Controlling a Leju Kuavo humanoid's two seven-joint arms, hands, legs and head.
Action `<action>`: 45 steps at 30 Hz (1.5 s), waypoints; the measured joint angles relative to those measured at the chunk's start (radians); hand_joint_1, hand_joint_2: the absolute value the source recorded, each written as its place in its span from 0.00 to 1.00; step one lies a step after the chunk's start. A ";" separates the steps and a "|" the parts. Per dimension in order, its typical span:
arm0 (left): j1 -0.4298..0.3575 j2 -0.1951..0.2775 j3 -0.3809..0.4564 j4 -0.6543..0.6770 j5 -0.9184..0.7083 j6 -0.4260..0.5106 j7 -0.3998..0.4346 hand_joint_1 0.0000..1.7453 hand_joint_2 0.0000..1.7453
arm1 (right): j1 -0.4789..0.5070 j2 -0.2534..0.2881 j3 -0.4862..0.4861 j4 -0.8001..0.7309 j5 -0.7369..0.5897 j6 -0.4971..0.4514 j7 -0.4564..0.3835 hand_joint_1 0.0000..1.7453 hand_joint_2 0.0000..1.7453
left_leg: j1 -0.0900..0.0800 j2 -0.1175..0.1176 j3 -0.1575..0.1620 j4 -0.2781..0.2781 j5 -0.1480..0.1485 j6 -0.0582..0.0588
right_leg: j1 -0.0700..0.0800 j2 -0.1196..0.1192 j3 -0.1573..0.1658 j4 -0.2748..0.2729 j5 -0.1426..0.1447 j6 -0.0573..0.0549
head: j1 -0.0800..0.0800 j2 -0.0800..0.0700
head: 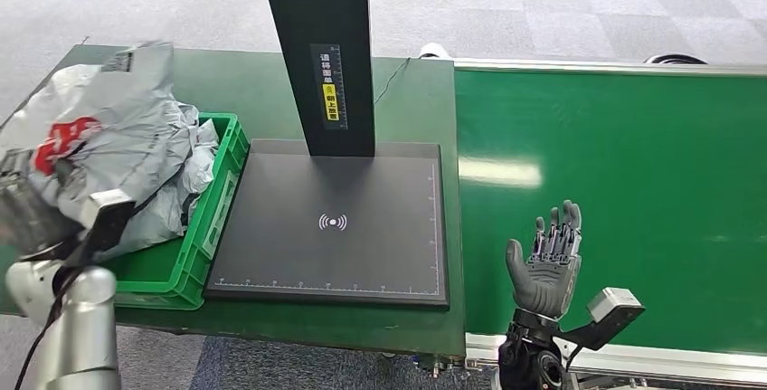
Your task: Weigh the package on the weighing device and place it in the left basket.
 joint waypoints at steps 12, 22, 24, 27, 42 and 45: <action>-0.153 -0.010 -0.154 0.224 -0.051 0.014 0.058 1.00 1.00 | -0.011 0.002 0.010 0.008 -0.001 0.000 0.003 0.00 1.00 | 0.000 0.003 -0.001 0.000 0.000 -0.001 | 0.000 0.003 -0.001 0.000 0.001 -0.002 | 0.000 0.000; -0.156 -0.010 -0.167 0.255 -0.050 0.015 0.058 1.00 1.00 | -0.011 0.002 0.010 0.010 -0.002 0.000 0.002 0.00 1.00 | 0.000 0.003 -0.001 0.000 0.000 -0.001 | 0.000 0.003 -0.001 0.000 0.001 -0.002 | 0.000 0.000; -0.157 -0.010 -0.167 0.256 -0.050 0.015 0.058 1.00 1.00 | -0.011 0.002 0.010 0.010 -0.002 0.000 0.002 0.00 1.00 | 0.000 0.003 -0.001 0.000 0.000 -0.001 | 0.000 0.003 -0.001 0.000 0.001 -0.002 | 0.000 0.000; -0.157 -0.010 -0.167 0.258 -0.050 0.015 0.058 1.00 1.00 | -0.011 0.002 0.010 0.010 -0.002 0.000 0.003 0.00 1.00 | 0.000 0.003 -0.001 0.000 0.000 -0.001 | 0.000 0.003 -0.001 0.000 0.001 -0.002 | 0.000 0.000; -0.221 0.087 -0.003 0.314 0.028 0.015 0.009 0.97 1.00 | 0.019 0.001 0.001 -0.011 0.001 -0.009 0.012 0.00 1.00 | 0.001 0.006 -0.001 0.000 0.000 -0.001 | 0.001 0.006 -0.002 0.001 0.001 -0.002 | 0.000 0.000; -0.221 0.089 0.021 0.321 0.026 0.015 0.004 0.97 1.00 | 0.020 0.001 0.000 -0.013 0.001 -0.009 0.013 0.00 1.00 | 0.001 0.006 -0.001 0.000 0.000 -0.001 | 0.001 0.007 -0.002 0.001 0.001 -0.002 | 0.000 0.000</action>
